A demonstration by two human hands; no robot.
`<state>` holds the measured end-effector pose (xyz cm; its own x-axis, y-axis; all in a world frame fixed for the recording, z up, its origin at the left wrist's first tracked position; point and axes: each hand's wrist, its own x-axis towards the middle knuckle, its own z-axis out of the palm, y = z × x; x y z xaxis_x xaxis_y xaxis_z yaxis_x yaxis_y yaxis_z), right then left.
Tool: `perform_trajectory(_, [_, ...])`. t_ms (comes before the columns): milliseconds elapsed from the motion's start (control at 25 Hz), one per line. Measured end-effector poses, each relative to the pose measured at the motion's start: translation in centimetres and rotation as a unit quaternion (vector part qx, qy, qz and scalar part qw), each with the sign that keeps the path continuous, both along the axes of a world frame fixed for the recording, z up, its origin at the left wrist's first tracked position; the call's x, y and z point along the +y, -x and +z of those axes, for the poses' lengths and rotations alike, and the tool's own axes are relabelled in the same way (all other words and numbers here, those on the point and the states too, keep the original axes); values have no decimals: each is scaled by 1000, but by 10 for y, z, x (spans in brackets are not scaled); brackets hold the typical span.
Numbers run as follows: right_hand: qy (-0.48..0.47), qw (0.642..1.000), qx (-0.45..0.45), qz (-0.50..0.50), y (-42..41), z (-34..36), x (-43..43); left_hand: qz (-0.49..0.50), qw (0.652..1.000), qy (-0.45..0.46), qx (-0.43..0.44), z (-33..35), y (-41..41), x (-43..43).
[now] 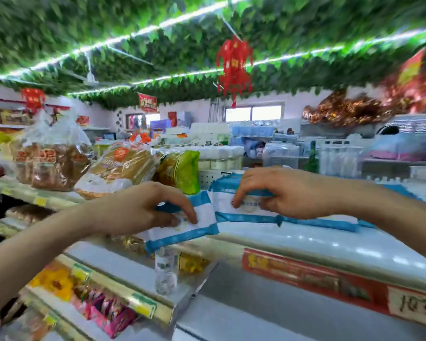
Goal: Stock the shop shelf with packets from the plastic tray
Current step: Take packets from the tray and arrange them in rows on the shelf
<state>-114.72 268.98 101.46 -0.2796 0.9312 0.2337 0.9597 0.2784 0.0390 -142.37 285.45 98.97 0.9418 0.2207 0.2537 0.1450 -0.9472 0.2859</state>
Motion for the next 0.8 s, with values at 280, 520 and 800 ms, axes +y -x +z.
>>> perform_trajectory(280, [-11,989,21,-148,-129,32,-104,-99,994,-44,18,56,-152,-23])
perform_trajectory(520, [49,959,67,-272,-234,15,-170,-162,984,-70,28,64,-266,-57])
perform_trajectory(800, [76,954,132,-259,-275,-28,-145,-172,984,-45,26,72,-330,-79])
